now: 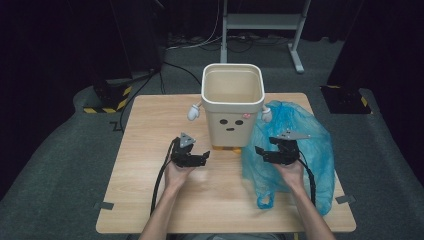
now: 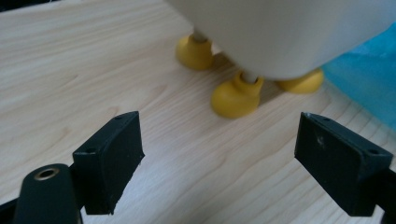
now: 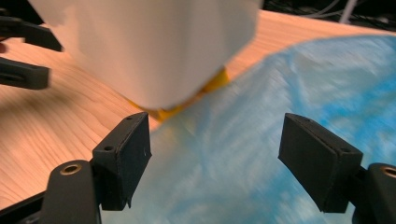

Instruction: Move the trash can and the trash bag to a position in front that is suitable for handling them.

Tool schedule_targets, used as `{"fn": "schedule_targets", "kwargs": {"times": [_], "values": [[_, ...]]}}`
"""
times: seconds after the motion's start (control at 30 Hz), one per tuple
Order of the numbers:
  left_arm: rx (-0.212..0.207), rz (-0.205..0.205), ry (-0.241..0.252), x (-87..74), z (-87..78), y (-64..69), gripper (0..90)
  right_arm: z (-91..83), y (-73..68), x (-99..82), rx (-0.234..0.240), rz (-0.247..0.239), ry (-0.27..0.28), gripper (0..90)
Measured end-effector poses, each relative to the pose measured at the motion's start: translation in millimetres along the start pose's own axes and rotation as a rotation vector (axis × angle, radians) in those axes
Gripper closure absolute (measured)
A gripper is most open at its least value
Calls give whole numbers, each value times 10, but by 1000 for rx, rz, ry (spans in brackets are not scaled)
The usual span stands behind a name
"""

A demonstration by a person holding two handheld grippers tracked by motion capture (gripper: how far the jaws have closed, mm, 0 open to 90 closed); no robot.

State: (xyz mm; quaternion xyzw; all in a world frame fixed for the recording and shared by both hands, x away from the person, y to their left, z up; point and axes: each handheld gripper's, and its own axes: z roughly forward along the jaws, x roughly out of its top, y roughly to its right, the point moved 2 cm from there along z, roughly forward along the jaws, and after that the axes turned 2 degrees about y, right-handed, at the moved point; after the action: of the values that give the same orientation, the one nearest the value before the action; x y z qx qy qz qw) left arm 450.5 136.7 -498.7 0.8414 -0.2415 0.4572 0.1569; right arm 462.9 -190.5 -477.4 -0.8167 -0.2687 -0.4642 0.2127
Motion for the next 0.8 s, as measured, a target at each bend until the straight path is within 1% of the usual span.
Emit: {"fn": "schedule_targets", "kwargs": {"times": [0.03, 0.07, 0.13, 0.17, 0.2, 0.23, 0.33, 0.47, 0.57, 0.67, 0.7, 0.8], "values": [[-11, -1, 4, 20, 17, 14, 150, 22, -23, 19, 11, -1, 4, 246], [-23, 6, 16, 57, 53, 54, 155, 72, -53, 52, 39, -1, 13, 242], [-28, 7, 16, 78, 75, 78, 155, 97, -74, 67, 44, -6, 13, 242], [-32, 16, 14, 100, 94, 97, 155, 146, -116, 99, 57, -17, 15, 241], [-36, 18, 20, 125, 114, 116, 160, 168, -135, 117, 63, -23, 17, 242], [-36, 29, 28, 169, 143, 142, 166, 187, -151, 134, 65, -29, 20, 242], [-46, 31, 34, 209, 181, 178, 191, 232, -186, 178, 56, -50, 28, 270], [-53, 46, 52, 256, 183, 205, 225, 246, -245, 221, 52, -76, 42, 300], [-66, 58, 60, 290, 189, 230, 251, 251, -267, 241, 56, -91, 46, 326], [-61, 60, 56, 307, 204, 246, 244, 257, -267, 250, 60, -100, 51, 341], [-63, 61, 53, 308, 206, 244, 239, 261, -279, 248, 65, -104, 51, 359], [-63, 60, 52, 308, 205, 243, 239, 267, -285, 245, 59, -112, 53, 357]]}}
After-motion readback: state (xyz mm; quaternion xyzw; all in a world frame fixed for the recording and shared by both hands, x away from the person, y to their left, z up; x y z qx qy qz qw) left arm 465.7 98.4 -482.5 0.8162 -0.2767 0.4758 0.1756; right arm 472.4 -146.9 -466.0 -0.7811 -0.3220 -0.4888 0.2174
